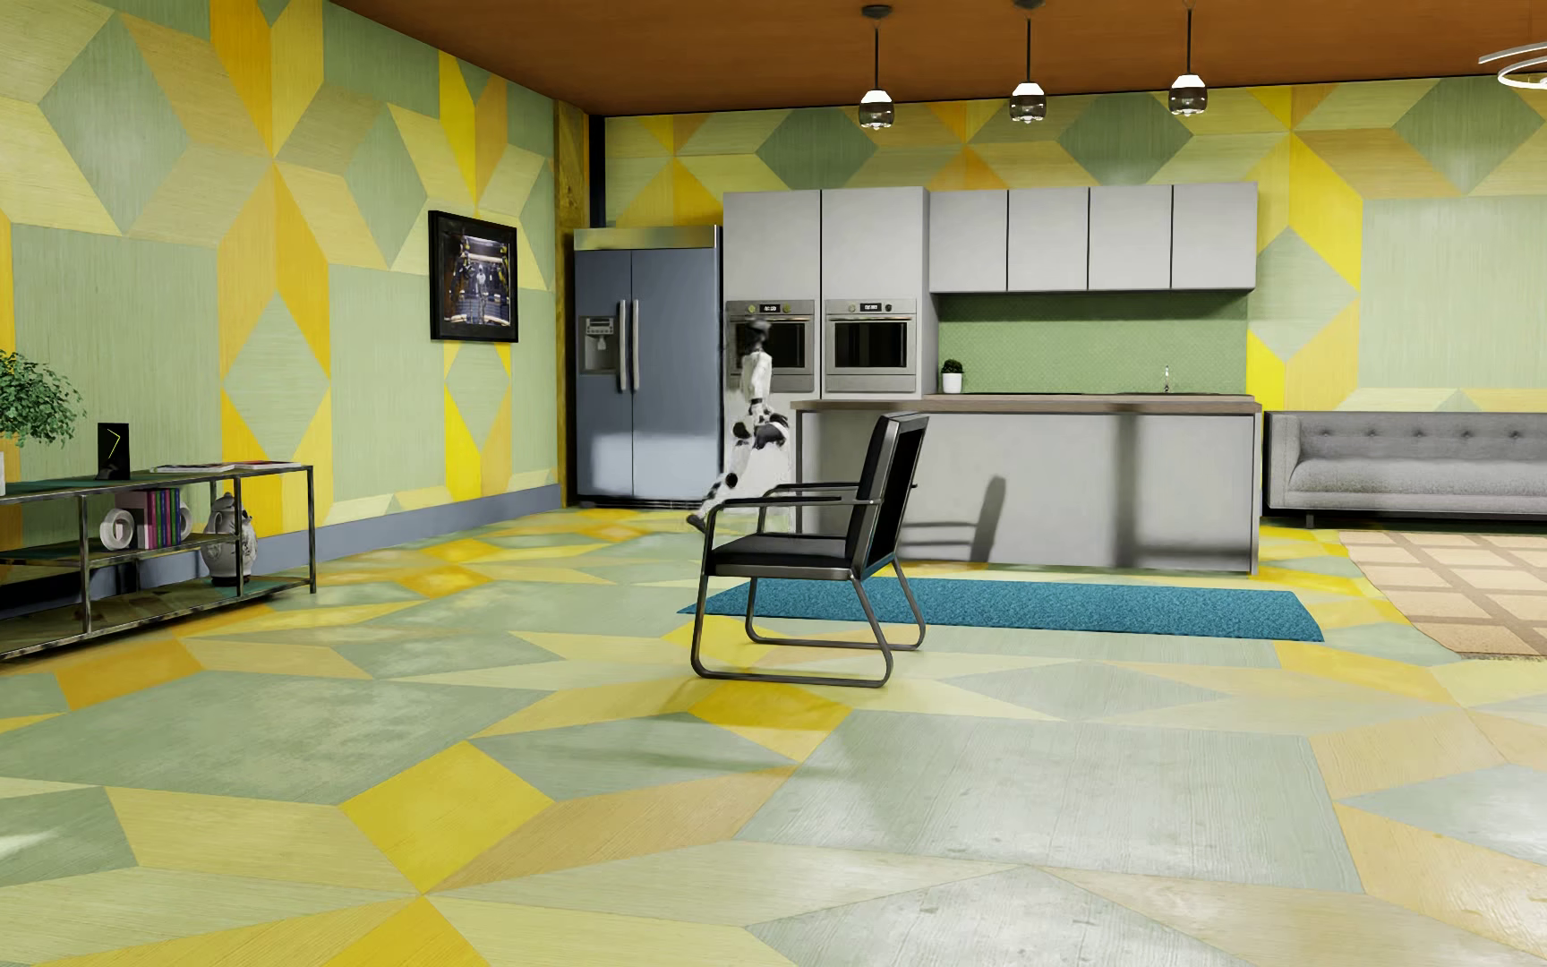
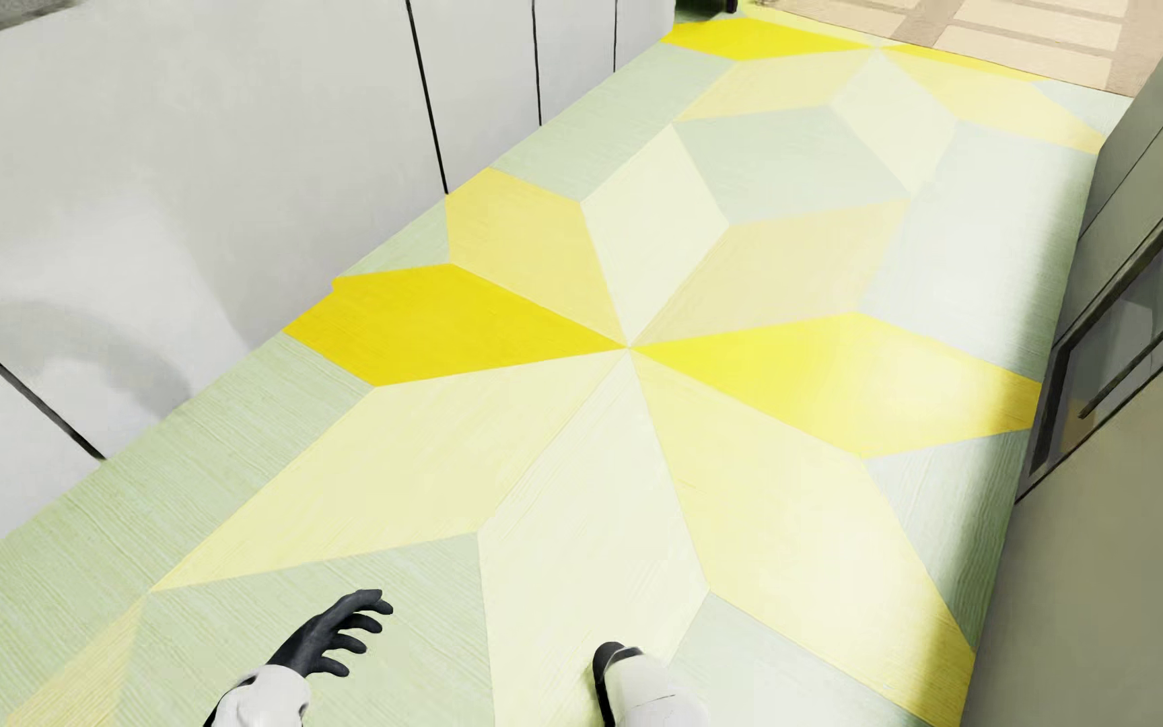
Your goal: Move towards the counter
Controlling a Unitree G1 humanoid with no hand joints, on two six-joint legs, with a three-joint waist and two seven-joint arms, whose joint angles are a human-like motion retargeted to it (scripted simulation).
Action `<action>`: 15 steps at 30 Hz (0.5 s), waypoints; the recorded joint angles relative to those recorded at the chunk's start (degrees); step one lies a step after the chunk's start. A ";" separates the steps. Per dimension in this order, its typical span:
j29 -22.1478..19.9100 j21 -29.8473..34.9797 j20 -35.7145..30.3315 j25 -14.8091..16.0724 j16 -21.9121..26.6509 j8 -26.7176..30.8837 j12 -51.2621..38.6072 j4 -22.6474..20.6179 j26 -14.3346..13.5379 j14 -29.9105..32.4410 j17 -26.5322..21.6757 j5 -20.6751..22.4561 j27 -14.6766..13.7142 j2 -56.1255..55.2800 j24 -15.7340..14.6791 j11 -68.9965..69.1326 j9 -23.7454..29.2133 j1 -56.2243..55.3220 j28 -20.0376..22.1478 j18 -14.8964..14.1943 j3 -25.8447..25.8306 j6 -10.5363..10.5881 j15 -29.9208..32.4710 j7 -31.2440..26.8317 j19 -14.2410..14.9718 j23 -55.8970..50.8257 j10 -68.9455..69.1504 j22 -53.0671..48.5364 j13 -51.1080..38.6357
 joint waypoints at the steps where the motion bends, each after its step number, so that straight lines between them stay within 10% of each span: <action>1: 0.00 0.15 0.86 0.00 -1.14 0.00 1.19 1.69 0.00 6.60 0.18 0.80 0.00 -0.94 0.00 6.21 -0.61 0.19 0.00 0.00 -0.62 1.11 2.20 0.00 0.00 1.68 5.55 -0.47 0.48; 4: 0.00 0.80 -1.40 0.00 -4.53 0.00 6.77 3.86 0.00 29.24 1.42 8.44 0.00 6.31 0.00 16.53 1.00 -11.26 0.00 0.00 4.64 4.37 2.01 0.00 0.00 3.87 39.61 2.72 -0.70; 6: 0.00 -0.56 -5.13 0.00 -6.80 0.00 9.38 0.54 0.00 21.53 3.02 10.03 0.00 17.68 0.00 11.13 1.86 -24.89 0.00 0.00 10.53 3.10 -0.20 0.00 0.00 -1.21 53.46 8.57 -2.07; 10: 0.00 -3.41 -9.94 0.00 -7.51 0.00 19.45 -3.58 0.00 29.33 3.67 7.60 0.00 39.24 0.00 -2.68 1.47 -43.14 0.00 0.00 24.55 -0.38 -1.28 0.00 0.00 -19.08 17.66 16.54 -5.95; 13: 0.00 -5.20 -19.51 0.00 -5.77 0.00 23.70 0.04 0.00 -3.28 2.01 6.34 0.00 48.24 0.00 -3.81 0.68 -49.35 0.00 0.00 31.36 0.64 -6.33 0.00 0.00 -27.82 0.09 20.29 -12.61; 15: 0.00 -8.46 -21.71 0.00 -5.38 0.00 26.06 0.48 0.00 6.28 2.61 4.00 0.00 53.36 0.00 -1.30 1.13 -52.91 0.00 0.00 34.53 -0.21 -2.77 0.00 0.00 -29.28 1.71 22.37 -13.48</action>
